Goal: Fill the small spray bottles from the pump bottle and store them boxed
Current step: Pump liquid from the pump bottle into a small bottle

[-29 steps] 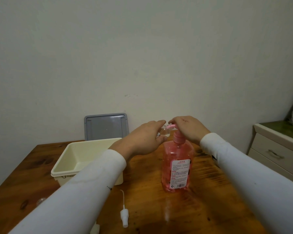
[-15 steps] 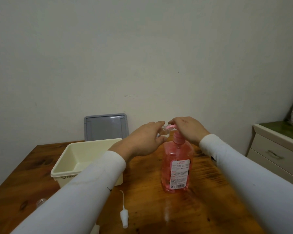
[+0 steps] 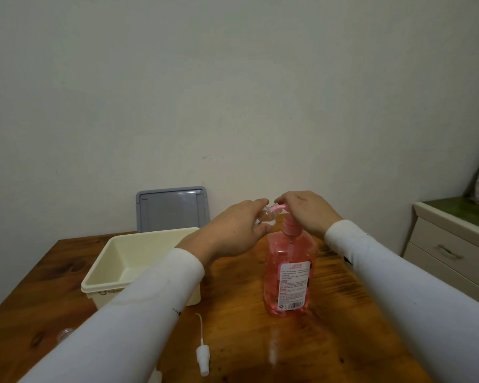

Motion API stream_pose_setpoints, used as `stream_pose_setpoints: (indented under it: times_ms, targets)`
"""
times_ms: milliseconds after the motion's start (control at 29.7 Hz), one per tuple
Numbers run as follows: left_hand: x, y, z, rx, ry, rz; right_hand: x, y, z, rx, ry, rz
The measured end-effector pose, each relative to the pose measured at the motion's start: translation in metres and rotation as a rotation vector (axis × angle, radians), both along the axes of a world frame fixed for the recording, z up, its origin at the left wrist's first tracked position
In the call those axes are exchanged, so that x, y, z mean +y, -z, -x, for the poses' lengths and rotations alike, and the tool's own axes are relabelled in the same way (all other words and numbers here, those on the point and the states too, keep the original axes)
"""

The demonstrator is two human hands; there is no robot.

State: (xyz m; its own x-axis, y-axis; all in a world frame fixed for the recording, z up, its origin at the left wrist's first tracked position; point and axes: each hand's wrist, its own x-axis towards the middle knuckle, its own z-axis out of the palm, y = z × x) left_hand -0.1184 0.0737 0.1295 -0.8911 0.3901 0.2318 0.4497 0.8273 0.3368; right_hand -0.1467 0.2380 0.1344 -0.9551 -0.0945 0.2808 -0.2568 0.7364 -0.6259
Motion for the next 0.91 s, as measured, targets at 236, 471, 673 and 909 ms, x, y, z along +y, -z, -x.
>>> stream_pose_setpoints:
  times_ms: [236, 471, 673, 909]
  targets:
    - [0.000, 0.008, 0.001, -0.022, -0.005, 0.001, -0.001, 0.007, -0.003, -0.016, -0.016, 0.010]
    - [-0.001, 0.001, 0.001, -0.007, -0.002, 0.004, 0.000, 0.000, -0.002, -0.017, -0.003, 0.014]
    - [-0.002, 0.004, -0.001, -0.008, 0.000, 0.012, -0.002, 0.005, -0.005, -0.014, -0.012, 0.052]
    - [-0.001, 0.003, 0.000, -0.020, 0.005, 0.002, 0.000, 0.004, -0.003, -0.020, -0.003, 0.019]
